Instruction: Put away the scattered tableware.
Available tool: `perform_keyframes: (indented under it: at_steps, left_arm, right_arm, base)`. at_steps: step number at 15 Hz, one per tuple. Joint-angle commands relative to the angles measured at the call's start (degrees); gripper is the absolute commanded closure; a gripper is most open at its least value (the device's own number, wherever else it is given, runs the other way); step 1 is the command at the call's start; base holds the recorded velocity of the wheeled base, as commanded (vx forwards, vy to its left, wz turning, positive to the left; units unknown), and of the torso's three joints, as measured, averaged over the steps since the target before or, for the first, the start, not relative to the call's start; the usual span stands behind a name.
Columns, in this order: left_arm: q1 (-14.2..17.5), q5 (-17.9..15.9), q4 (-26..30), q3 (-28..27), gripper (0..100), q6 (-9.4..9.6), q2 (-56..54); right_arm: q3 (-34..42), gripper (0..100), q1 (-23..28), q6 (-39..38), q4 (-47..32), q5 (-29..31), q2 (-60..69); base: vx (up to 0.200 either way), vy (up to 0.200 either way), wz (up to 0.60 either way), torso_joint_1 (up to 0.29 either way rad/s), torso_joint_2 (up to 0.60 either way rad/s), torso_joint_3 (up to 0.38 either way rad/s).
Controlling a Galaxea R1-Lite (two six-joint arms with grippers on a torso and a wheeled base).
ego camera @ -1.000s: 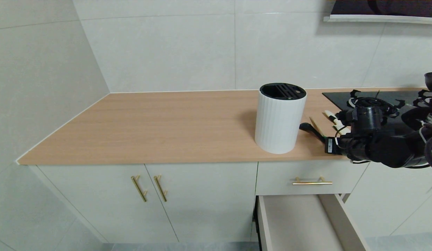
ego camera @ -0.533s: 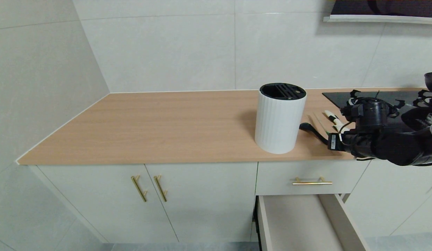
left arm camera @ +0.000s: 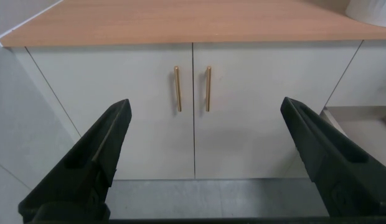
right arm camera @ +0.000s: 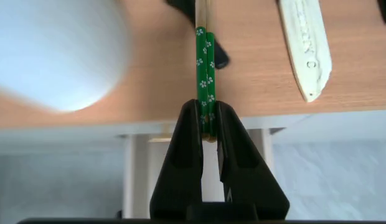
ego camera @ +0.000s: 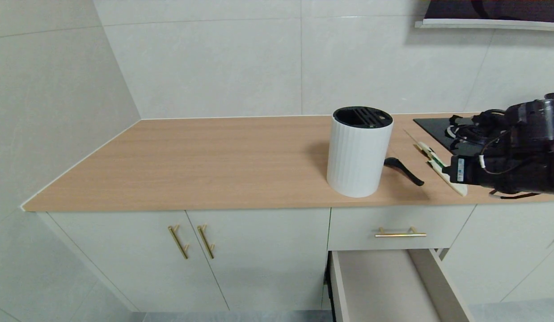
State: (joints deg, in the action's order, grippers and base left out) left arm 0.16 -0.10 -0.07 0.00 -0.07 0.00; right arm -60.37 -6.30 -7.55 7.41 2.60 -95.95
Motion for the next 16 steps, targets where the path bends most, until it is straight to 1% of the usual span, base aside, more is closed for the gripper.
perform_keyframes:
  at_steps: [1,3,5,6,7,10,13,16]
  left_arm:
    - [0.02,0.01,-0.01,0.00,0,-0.01,0.09]
    - [0.02,0.01,-0.01,0.00,0,-0.01,0.09]
    - [0.02,0.01,-0.01,0.00,0,-0.01,0.09]
    - [0.02,0.01,-0.01,0.00,0,-0.01,0.09]
    - [0.02,0.01,-0.01,0.00,0,-0.01,0.09]
    - [0.02,0.01,-0.01,0.00,0,-0.01,0.09]
    - [0.02,0.01,-0.01,0.00,0,-0.01,0.09]
    - [0.02,0.01,-0.01,0.00,0,-0.01,0.09]
  right_arm:
    - [0.43,100,0.41,2.45,-8.64,-1.81,10.79]
    - [-0.01,100,0.41,5.96,-15.59,-1.81,14.39]
    - [-0.10,100,0.33,7.11,-19.01,-1.81,15.88]
    - [0.43,100,0.24,9.57,-21.56,-1.81,16.94]
    - [0.51,100,0.24,11.85,-23.76,-2.25,17.38]
    - [0.51,100,-0.11,15.02,-30.00,-4.97,18.70]
    - [0.69,100,-1.87,18.80,-35.01,-5.15,20.54]
    - [1.04,100,-5.56,19.15,-37.29,-5.06,20.63]
  base:
    - [0.000,0.000,0.00,0.000,0.00,0.000]
    - [0.000,0.000,0.00,0.000,0.00,0.000]
    - [0.000,0.000,0.00,0.000,0.00,0.000]
    - [0.000,0.000,0.00,0.000,0.00,0.000]
    - [0.000,0.000,0.00,0.000,0.00,0.000]
    - [0.000,0.000,0.00,0.000,0.00,0.000]
    - [0.000,0.000,0.00,0.000,0.00,0.000]
    - [0.000,0.000,0.00,0.000,0.00,0.000]
